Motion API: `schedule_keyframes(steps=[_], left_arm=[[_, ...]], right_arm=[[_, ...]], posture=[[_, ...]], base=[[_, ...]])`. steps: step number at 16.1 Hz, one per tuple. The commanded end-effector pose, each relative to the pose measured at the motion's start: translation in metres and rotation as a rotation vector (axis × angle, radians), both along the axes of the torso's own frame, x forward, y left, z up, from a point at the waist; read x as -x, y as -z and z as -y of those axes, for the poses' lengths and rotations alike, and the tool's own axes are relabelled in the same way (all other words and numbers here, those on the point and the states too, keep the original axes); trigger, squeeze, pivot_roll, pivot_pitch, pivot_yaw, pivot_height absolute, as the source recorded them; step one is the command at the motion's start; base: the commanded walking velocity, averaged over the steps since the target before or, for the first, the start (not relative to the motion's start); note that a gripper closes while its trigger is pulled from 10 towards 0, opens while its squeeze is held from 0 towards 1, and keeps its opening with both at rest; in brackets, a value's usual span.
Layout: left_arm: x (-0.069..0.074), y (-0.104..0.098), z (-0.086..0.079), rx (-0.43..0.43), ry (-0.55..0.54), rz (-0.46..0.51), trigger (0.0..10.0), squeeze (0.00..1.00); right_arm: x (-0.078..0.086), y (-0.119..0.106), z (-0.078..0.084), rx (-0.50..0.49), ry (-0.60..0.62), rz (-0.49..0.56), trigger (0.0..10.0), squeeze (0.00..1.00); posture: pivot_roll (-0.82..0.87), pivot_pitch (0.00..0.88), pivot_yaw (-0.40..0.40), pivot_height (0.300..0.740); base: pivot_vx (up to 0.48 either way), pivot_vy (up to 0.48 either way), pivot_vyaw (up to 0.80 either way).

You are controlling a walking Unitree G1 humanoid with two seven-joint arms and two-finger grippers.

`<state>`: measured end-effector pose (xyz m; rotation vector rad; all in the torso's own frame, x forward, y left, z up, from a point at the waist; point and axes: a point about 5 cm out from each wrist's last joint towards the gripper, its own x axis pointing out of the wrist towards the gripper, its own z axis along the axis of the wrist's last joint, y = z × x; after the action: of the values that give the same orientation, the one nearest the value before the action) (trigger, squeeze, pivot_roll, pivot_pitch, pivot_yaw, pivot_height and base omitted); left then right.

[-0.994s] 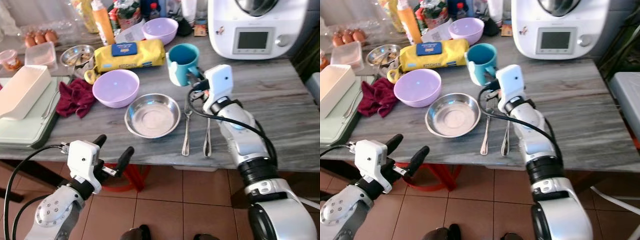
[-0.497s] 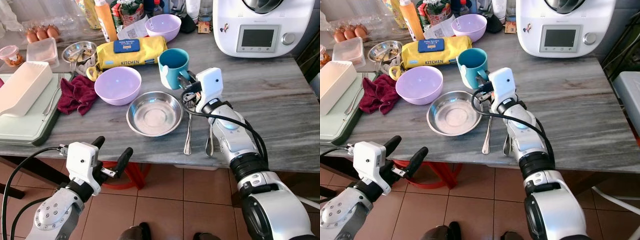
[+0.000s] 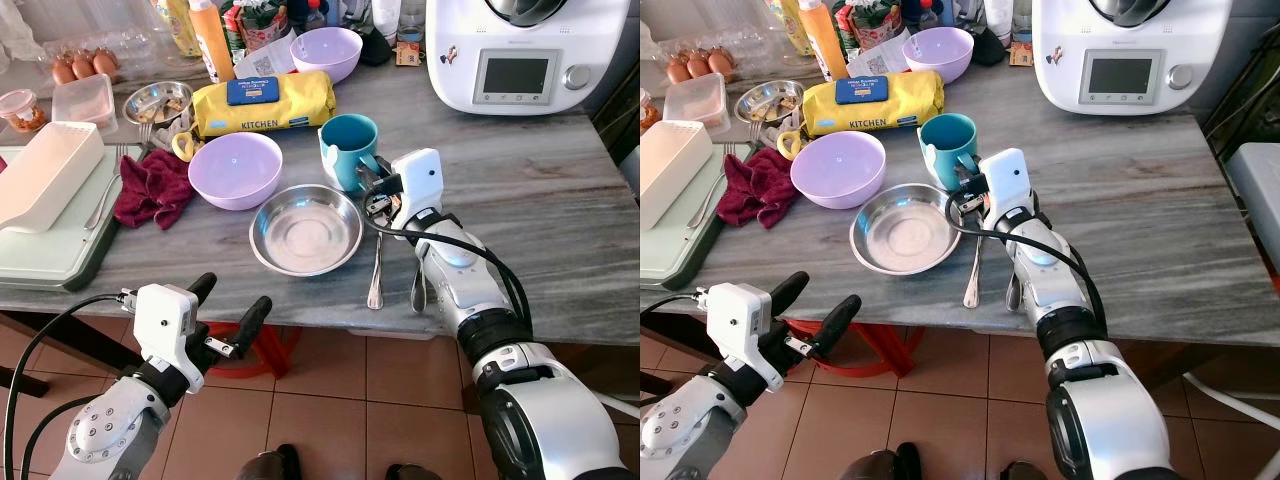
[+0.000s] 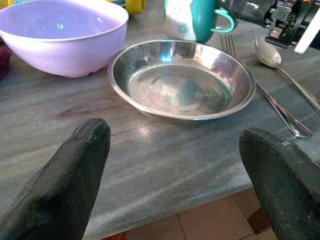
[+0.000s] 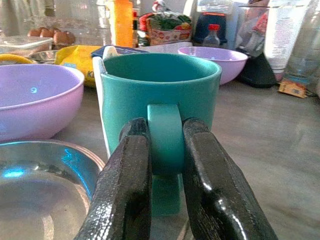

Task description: Setting the table

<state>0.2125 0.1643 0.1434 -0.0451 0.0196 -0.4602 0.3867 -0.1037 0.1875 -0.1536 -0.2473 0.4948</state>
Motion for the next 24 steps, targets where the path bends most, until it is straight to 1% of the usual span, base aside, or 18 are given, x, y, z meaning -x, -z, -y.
schedule_keyframes(steps=[1, 2, 5, 11, 13, 16, 17, 18, 19, 21, 23, 24], left_arm=[[0.003, -0.001, -0.002, -0.014, 0.008, -0.007, 10.0, 0.0], [0.002, -0.001, -0.002, -0.015, 0.008, -0.007, 10.0, 0.0], [0.001, 0.0, 0.0, -0.011, 0.011, -0.01, 10.0, 0.0], [-0.002, 0.001, -0.001, -0.014, 0.004, -0.007, 10.0, 0.0], [-0.003, 0.001, 0.0, -0.012, 0.003, -0.004, 10.0, 0.0], [-0.006, 0.001, 0.002, -0.006, 0.002, 0.005, 10.0, 0.0], [-0.009, 0.001, 0.004, 0.004, 0.007, 0.014, 10.0, 0.0], [-0.011, 0.001, 0.005, 0.007, 0.009, 0.016, 10.0, 0.0], [-0.013, 0.002, 0.007, 0.011, 0.012, 0.021, 10.0, 0.0], [-0.019, 0.002, 0.01, 0.023, 0.011, 0.036, 10.0, 0.0], [-0.025, 0.002, 0.011, 0.032, -0.003, 0.05, 10.0, 0.0], [-0.029, 0.002, 0.013, 0.043, -0.01, 0.057, 10.0, 0.0]], right_arm=[[-0.001, -0.008, -0.005, -0.014, -0.02, 0.029, 10.0, 0.28], [-0.001, -0.008, -0.007, -0.018, -0.025, 0.033, 10.0, 1.0], [-0.002, -0.009, -0.009, -0.024, -0.026, 0.04, 10.0, 1.0], [-0.002, -0.007, -0.006, -0.015, -0.018, 0.042, 10.0, 1.0], [-0.002, -0.009, -0.006, -0.009, -0.012, 0.06, 10.0, 1.0], [-0.001, -0.027, -0.002, -0.007, -0.002, 0.151, 10.0, 1.0], [0.002, -0.036, 0.0, -0.024, 0.008, 0.201, 10.0, 1.0], [0.005, -0.038, 0.002, -0.026, 0.01, 0.223, 10.0, 1.0], [0.01, -0.038, 0.007, -0.036, 0.032, 0.245, 10.0, 1.0], [0.024, -0.033, 0.021, -0.044, 0.133, 0.277, 10.0, 1.0], [0.035, -0.026, 0.027, -0.035, 0.169, 0.282, 10.0, 1.0], [0.043, -0.022, 0.03, -0.036, 0.191, 0.276, 10.0, 1.0]], posture=[[0.11, 0.208, 0.08, 0.74], [0.11, 0.205, 0.08, 0.74], [0.11, 0.196, 0.08, 0.74], [0.11, 0.187, 0.078, 0.74], [0.11, 0.182, 0.077, 0.74], [0.1, 0.17, 0.068, 0.74], [0.08, 0.159, 0.063, 0.74], [0.08, 0.154, 0.061, 0.74], [0.06, 0.137, 0.055, 0.74], [0.04, 0.122, 0.052, 0.74], [0.02, 0.11, 0.052, 0.74], [-0.01, 0.096, 0.055, 0.74]], base=[[0.0, 0.0, 0.0], [0.0, 0.0, 0.0], [0.0, 0.0, 0.0], [0.0, 0.0, 0.0], [0.0, 0.0, 0.0], [0.0, 0.0, 0.0], [0.0, 0.0, 0.0], [0.0, 0.0, 0.0], [0.0, 0.0, 0.0], [0.0, 0.0, 0.0], [0.0, 0.0, 0.0], [0.0, 0.0, 0.0]])
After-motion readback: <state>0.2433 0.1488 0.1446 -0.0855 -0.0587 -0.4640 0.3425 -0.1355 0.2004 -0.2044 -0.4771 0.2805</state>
